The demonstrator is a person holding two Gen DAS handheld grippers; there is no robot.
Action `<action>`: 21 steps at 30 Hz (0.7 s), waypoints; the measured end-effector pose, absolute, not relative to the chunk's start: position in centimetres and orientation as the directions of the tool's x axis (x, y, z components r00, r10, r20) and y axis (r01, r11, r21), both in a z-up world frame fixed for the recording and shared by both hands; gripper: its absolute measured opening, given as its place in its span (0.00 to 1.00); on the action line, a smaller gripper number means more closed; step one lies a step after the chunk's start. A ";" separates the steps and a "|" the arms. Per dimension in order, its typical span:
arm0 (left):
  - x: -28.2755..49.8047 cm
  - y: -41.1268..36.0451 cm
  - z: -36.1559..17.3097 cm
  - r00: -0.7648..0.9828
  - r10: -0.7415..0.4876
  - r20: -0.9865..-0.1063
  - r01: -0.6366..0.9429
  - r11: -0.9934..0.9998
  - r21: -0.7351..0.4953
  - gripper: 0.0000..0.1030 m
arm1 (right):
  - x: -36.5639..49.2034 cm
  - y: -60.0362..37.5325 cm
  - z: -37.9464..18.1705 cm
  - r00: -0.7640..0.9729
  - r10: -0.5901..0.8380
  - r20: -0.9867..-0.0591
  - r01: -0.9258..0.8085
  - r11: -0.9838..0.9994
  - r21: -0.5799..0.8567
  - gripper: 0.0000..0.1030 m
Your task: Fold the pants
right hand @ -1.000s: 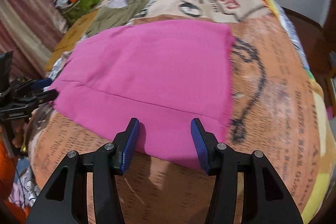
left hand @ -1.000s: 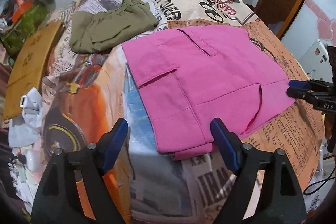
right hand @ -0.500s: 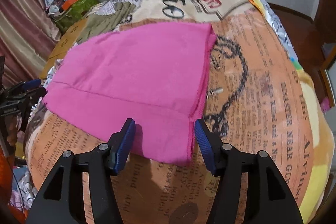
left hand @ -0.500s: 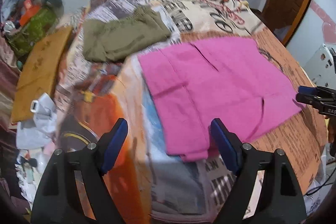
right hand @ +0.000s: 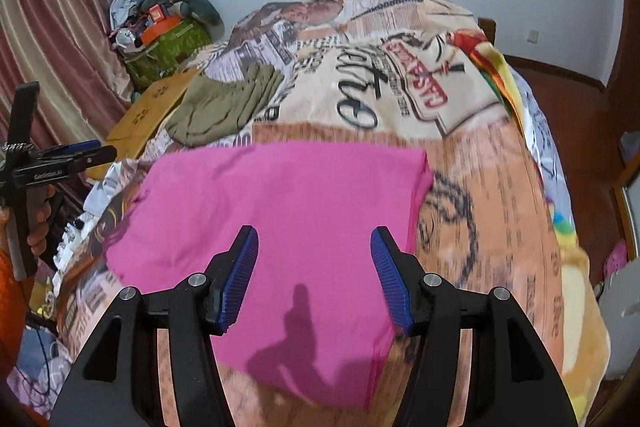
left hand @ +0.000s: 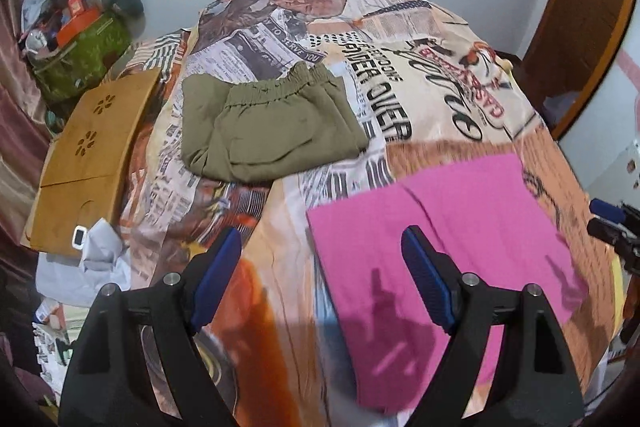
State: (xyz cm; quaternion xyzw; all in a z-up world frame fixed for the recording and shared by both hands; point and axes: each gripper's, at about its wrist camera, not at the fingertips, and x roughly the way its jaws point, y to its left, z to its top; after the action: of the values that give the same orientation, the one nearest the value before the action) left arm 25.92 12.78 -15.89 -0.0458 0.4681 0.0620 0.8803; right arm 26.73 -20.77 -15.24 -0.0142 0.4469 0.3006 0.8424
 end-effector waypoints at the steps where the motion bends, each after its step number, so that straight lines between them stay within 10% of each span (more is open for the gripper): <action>1: 26.7 13.0 -16.0 0.552 0.065 -0.832 -0.156 0.987 -0.027 0.80 | 26.9 -20.7 -15.2 0.421 0.494 -0.760 -0.520 0.818 0.244 0.53; 21: 33.9 15.2 -25.2 0.383 -0.020 -0.924 -0.201 0.974 -0.104 0.80 | 39.1 -18.9 -22.8 0.375 0.425 -0.824 -0.435 0.865 0.248 0.53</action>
State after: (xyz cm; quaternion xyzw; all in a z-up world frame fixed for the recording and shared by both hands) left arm 33.87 15.17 -25.17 -0.0999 0.5528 0.0550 0.8254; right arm 39.11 -18.88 -22.79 -0.0051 0.4951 0.2595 0.8292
